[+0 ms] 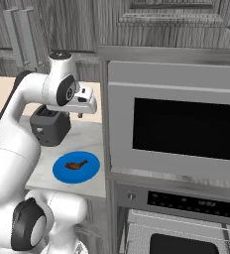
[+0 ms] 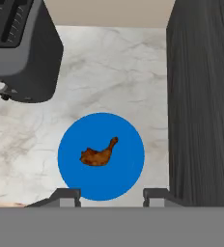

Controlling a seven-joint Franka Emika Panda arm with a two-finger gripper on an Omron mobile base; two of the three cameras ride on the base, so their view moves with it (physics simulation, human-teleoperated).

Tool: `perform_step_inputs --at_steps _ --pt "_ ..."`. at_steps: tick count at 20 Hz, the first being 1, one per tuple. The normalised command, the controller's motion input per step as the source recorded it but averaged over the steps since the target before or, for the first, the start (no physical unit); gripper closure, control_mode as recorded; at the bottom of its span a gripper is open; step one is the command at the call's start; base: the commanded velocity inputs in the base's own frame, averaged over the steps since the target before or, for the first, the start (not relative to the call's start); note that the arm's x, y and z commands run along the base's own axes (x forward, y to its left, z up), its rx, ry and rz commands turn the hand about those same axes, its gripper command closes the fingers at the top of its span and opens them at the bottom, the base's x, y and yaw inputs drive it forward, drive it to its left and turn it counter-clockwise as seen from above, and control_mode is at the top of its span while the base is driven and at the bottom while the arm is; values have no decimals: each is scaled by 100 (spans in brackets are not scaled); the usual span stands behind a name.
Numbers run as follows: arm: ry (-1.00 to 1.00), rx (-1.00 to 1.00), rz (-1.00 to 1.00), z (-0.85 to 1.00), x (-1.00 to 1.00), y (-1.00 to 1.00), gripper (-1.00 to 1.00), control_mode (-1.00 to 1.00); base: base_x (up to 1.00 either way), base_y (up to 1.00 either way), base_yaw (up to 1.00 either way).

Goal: Place the chicken drumstick on the bottom rack of the oven.

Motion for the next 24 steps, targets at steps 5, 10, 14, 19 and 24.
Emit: perform_step_inputs --at_steps 5,10,14,19,24 --pt "0 6 0 -3 0 0 -100 -100 0 0 0" --pt "0 0 -17 -30 -13 54 -100 -100 0 0 0" --pt "1 0 -51 -32 -21 55 -100 -100 0 0 0" --pt "0 0 -35 -47 -6 3 -100 -100 0 0 0" --pt "2 0 -18 -37 6 -23 -100 -100 0 0 0"
